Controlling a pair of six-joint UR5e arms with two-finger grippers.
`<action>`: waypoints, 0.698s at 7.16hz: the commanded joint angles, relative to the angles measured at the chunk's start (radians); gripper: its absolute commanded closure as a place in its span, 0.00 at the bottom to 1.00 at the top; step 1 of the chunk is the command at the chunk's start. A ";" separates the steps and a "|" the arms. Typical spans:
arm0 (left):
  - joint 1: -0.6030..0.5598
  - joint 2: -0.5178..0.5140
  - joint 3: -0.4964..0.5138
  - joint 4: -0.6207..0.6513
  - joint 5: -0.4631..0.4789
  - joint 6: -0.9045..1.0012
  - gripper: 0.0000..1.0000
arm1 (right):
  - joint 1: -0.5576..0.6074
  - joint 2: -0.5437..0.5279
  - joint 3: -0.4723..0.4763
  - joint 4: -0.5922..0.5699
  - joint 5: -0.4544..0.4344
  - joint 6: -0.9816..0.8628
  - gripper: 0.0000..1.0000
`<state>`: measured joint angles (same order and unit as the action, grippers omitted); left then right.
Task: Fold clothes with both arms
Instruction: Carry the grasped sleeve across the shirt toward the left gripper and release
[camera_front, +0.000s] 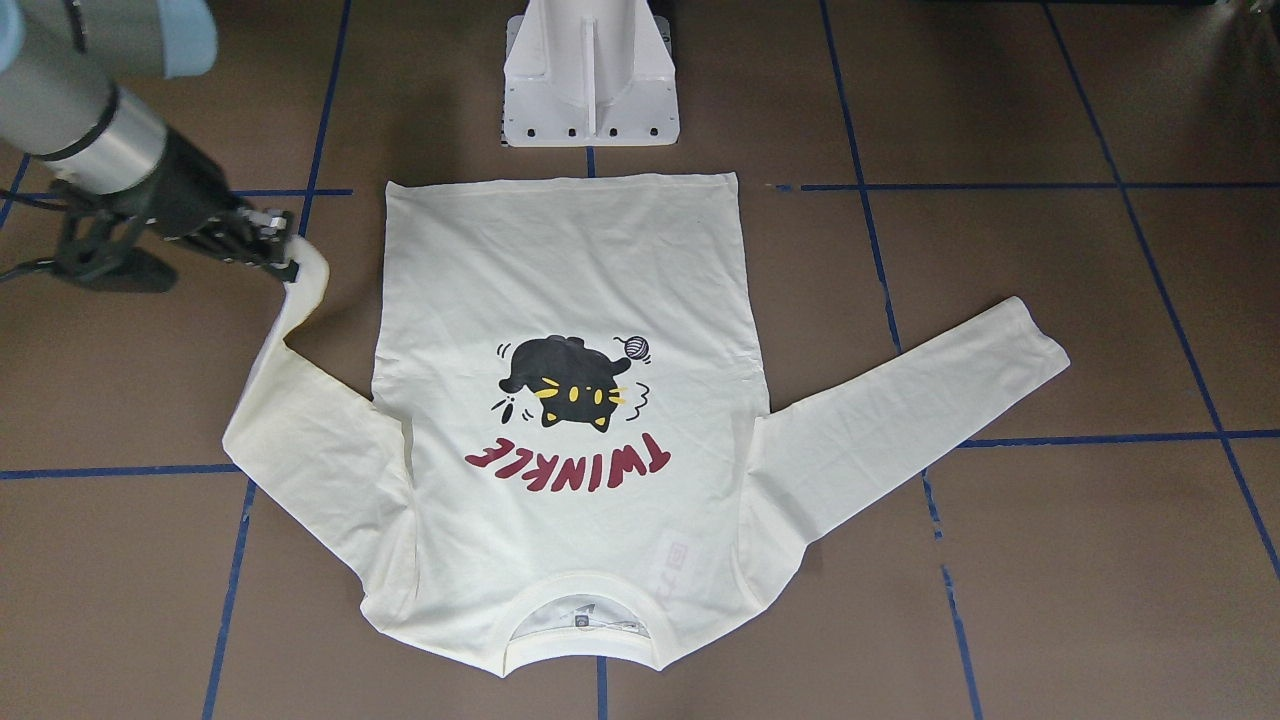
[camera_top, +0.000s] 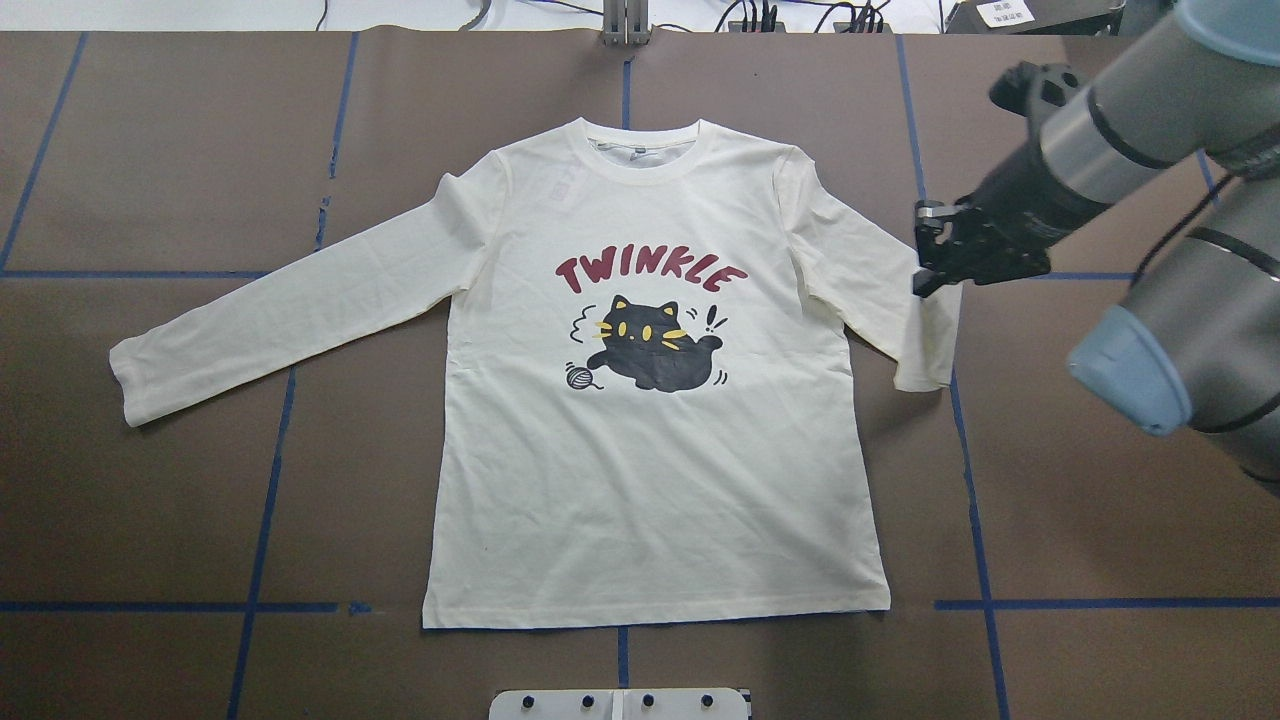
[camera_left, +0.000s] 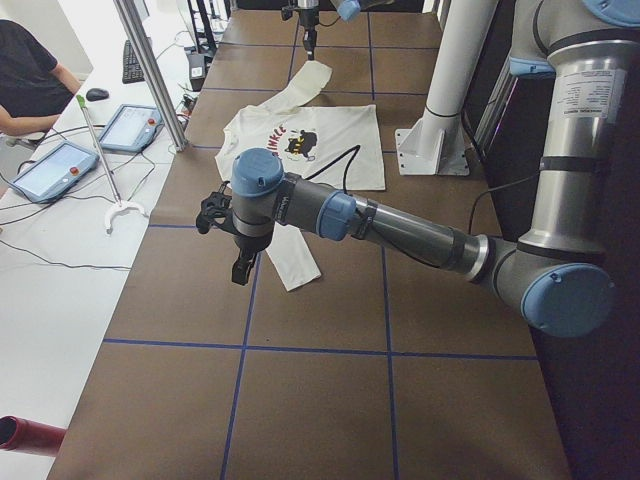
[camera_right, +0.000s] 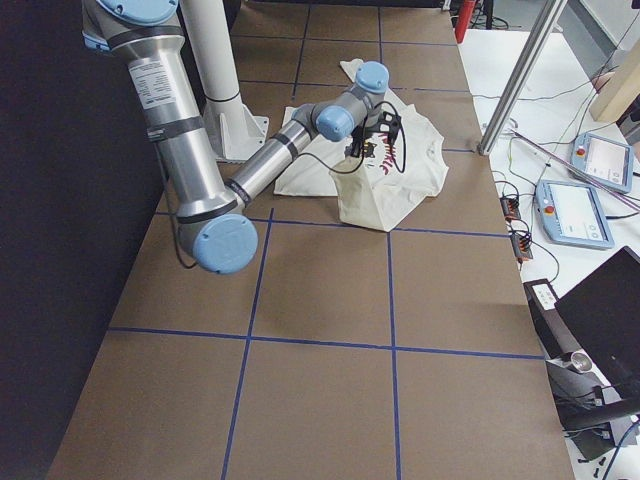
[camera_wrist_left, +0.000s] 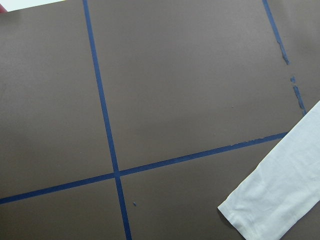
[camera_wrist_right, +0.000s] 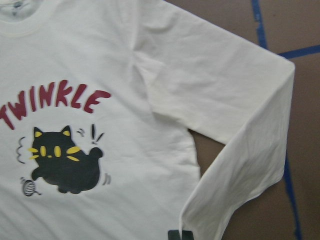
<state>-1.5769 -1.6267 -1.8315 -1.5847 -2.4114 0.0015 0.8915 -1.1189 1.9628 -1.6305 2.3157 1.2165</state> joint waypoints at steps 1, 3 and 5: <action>0.000 0.005 -0.017 0.000 -0.002 0.000 0.00 | -0.208 0.331 -0.182 -0.019 -0.246 0.213 1.00; 0.000 0.022 -0.044 0.002 -0.002 0.000 0.00 | -0.357 0.710 -0.775 0.335 -0.462 0.320 1.00; 0.000 0.024 -0.049 -0.001 -0.002 0.000 0.00 | -0.459 0.806 -0.976 0.541 -0.612 0.354 1.00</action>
<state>-1.5769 -1.6048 -1.8772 -1.5847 -2.4129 0.0015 0.4915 -0.3799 1.1124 -1.2146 1.7915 1.5470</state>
